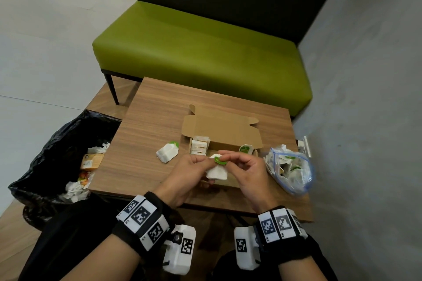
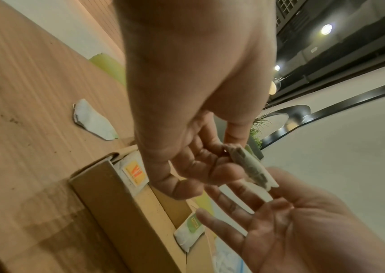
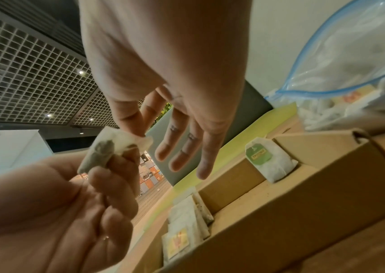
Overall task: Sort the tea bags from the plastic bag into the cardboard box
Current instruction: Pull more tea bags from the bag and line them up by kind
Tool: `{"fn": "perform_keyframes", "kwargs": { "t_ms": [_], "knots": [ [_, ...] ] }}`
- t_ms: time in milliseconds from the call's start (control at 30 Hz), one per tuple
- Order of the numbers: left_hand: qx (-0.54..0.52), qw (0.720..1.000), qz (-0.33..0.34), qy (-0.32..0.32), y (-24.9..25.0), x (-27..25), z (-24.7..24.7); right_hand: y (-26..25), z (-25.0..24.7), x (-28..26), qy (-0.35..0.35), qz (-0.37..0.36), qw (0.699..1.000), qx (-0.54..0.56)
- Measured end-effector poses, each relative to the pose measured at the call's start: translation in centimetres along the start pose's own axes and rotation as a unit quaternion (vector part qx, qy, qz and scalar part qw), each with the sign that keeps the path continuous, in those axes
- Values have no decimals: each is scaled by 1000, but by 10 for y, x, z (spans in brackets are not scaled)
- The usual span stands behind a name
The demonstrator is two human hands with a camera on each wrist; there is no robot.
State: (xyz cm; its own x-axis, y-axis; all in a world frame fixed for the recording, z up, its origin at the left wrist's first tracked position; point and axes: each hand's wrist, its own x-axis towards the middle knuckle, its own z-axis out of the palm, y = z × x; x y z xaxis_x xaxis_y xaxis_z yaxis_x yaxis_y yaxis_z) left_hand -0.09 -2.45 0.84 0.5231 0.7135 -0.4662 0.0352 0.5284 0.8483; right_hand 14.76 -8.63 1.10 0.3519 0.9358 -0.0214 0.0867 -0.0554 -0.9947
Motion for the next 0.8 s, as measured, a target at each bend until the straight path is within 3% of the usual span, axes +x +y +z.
{"fn": "perform_keyframes", "kwargs": {
  "t_ms": [200,333,433,533,800],
  "knots": [
    [-69,997,-12,-28,5,-2,-1,-2,0,0,5,9,1000,-27],
    [49,996,71,-33,0,0,-8,-8,-7,1,-23,2,999,-38],
    [202,966,155,-50,-2,3,-13,-15,-16,2,-42,7,998,-50],
    [325,918,212,-76,-1,6,-13,-22,-22,8,-82,-8,983,-165],
    [402,870,285,-34,-4,12,0,-39,-35,21,-126,-51,927,-349]
  ]
}}
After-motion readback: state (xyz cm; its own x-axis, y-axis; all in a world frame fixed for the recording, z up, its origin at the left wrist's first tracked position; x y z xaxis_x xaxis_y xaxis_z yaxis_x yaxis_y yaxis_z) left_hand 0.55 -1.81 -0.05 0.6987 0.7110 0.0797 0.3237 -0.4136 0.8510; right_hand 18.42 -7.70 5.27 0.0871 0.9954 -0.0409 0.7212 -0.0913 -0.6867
